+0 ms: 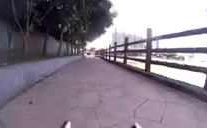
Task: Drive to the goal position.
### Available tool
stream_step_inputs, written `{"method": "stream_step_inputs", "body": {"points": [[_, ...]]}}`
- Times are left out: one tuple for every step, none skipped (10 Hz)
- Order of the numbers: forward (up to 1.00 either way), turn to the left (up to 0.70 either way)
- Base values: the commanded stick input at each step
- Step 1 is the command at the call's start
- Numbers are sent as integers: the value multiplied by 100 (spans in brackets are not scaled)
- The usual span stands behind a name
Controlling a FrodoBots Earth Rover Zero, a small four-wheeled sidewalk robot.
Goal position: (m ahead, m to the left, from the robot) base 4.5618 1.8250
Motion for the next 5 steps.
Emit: {"method": "stream_step_inputs", "body": {"points": [[70,-35],[70,-35],[70,-35],[70,-35],[70,-28]]}}
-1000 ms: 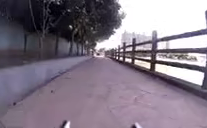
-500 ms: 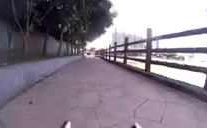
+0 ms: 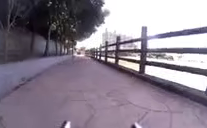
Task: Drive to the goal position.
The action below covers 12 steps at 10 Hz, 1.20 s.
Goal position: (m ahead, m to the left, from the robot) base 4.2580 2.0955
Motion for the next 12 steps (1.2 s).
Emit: {"method": "stream_step_inputs", "body": {"points": [[70,-12],[70,0],[70,0],[70,0],[70,0],[70,0],[70,0],[70,0],[70,7],[70,35],[70,35],[70,35]]}}
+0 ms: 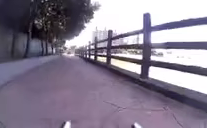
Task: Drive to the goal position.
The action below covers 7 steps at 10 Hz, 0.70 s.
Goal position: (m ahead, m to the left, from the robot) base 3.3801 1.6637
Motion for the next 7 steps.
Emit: {"method": "stream_step_inputs", "body": {"points": [[70,35],[70,35],[70,35],[70,35],[70,35],[70,35],[70,35]]}}
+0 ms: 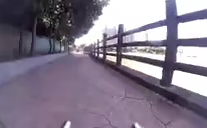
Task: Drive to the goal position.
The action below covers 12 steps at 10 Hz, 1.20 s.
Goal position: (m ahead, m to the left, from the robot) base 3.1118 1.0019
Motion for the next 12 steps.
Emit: {"method": "stream_step_inputs", "body": {"points": [[70,30],[70,4],[70,0],[70,0],[70,-2],[70,-7],[70,-31],[70,-35],[70,-17],[70,0],[70,0],[70,0]]}}
